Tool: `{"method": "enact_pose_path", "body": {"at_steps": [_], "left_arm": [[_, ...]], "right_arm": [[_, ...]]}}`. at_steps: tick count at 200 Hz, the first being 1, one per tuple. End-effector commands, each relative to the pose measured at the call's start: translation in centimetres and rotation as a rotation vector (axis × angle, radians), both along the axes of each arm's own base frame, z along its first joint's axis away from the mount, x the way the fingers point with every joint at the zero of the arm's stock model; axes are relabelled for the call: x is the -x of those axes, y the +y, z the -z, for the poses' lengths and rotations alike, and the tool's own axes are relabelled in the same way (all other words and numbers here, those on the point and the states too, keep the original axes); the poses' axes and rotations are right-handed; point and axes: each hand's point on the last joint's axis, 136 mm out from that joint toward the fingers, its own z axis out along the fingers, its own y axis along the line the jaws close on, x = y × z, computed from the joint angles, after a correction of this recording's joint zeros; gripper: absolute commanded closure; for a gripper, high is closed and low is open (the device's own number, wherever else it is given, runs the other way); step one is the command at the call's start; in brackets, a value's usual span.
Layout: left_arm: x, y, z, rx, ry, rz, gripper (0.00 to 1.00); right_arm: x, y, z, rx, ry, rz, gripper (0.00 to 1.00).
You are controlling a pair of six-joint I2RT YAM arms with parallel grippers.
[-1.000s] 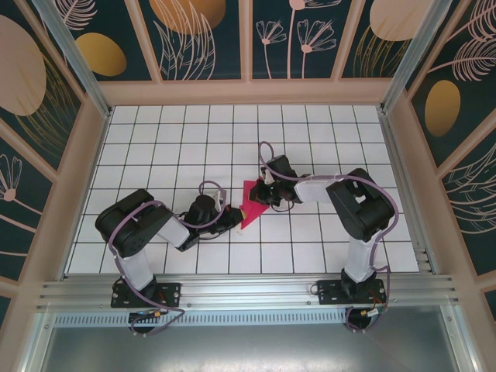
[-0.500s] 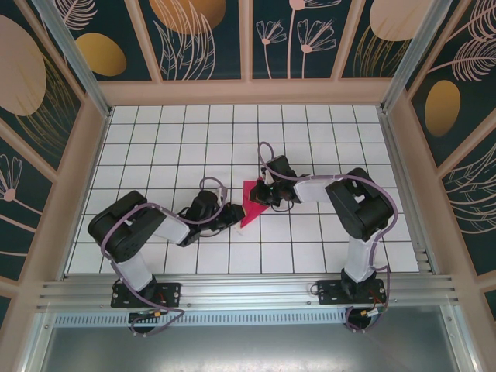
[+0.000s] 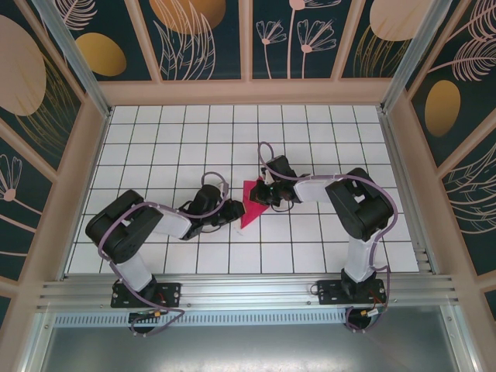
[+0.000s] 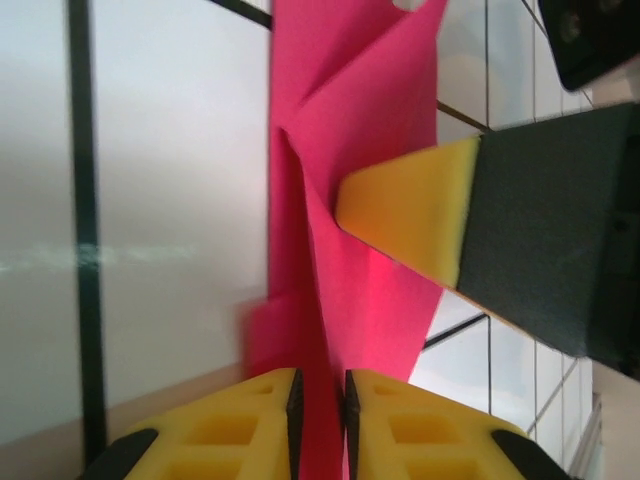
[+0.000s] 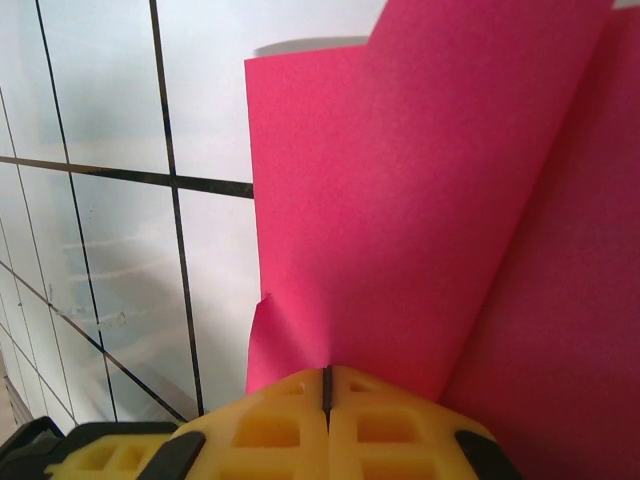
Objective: Fold a paper plane with a square sheet of paper (pick it up from the middle)
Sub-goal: Fourth fold the wing at the center of the table.
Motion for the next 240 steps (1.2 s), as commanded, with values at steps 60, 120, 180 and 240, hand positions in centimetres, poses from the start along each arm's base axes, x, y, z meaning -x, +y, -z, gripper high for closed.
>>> {"method": "enact_pose_path", "body": {"at_steps": [60,120,180,240], "left_arm": [[-0.6,1.4,2.5,-0.111,0.016,-0.019,0.91],[-1.4,2.4,-0.9,-0.097,-0.065,-0.090,0.80],[-1.5,-0.4,-2.2,-0.015,-0.047,0.015,0.72],[-1.5,-0.5,0.3,-0.062,0.015,0.022,0.76]], "right_arm": [[0.0,-0.1,0.4,0.037,0.007,0.005,0.94],[0.0,0.0,0.3,0.042,0.007,0.003,0.94],[0.0,0.2,0.4,0.044,0.004,0.001,0.94],[-0.1,0.3,0.3,0.043,0.005,0.002,0.94]]}}
